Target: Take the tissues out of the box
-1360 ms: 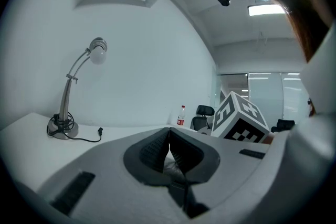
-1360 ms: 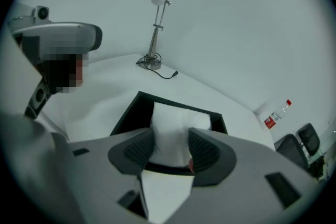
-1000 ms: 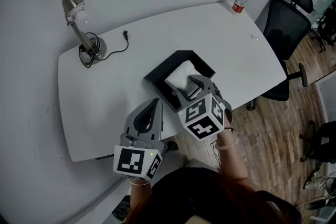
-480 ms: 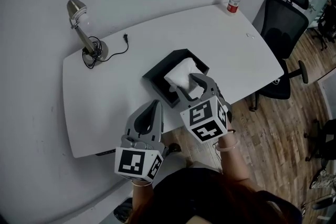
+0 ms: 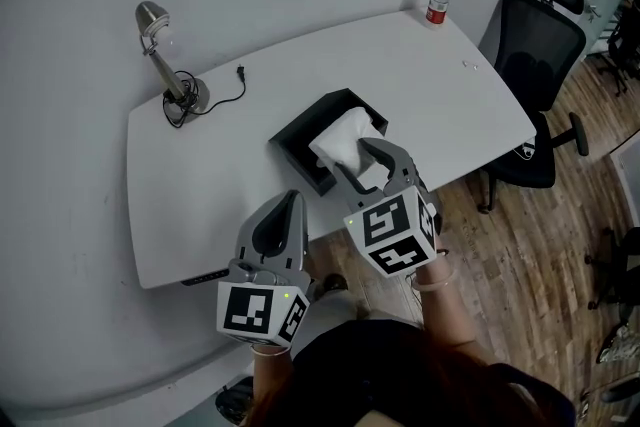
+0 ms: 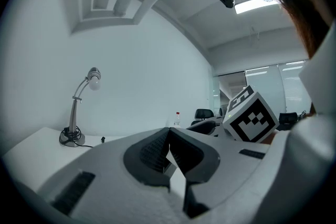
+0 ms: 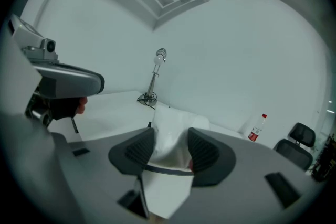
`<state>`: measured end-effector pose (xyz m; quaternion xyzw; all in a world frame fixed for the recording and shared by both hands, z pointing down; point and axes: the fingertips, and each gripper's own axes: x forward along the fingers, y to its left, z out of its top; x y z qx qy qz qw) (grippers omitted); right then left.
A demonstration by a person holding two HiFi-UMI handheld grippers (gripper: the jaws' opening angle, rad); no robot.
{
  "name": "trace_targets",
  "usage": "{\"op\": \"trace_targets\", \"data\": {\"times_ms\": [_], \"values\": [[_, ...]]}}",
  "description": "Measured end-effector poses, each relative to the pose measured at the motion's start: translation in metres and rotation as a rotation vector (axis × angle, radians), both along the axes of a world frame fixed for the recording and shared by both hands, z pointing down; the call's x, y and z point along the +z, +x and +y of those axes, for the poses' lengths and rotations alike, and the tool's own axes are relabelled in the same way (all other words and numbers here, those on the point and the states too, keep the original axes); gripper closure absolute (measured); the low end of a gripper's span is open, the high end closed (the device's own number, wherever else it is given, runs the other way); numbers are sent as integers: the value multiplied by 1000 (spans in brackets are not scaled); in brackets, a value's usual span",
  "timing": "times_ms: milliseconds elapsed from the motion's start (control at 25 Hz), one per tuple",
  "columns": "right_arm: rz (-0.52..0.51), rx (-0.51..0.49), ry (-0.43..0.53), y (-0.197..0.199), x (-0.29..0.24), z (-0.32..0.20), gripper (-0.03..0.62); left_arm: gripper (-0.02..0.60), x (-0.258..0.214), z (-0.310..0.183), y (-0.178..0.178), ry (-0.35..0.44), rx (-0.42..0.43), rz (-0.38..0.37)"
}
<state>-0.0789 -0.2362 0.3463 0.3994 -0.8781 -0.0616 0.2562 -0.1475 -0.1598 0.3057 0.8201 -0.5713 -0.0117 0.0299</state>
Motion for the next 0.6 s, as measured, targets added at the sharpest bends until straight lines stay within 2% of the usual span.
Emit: {"op": "trace_targets", "data": {"times_ms": [600], "values": [[-79,-28,48,32,-22,42,385,557,-12,39,31,30,-28,-23]]}}
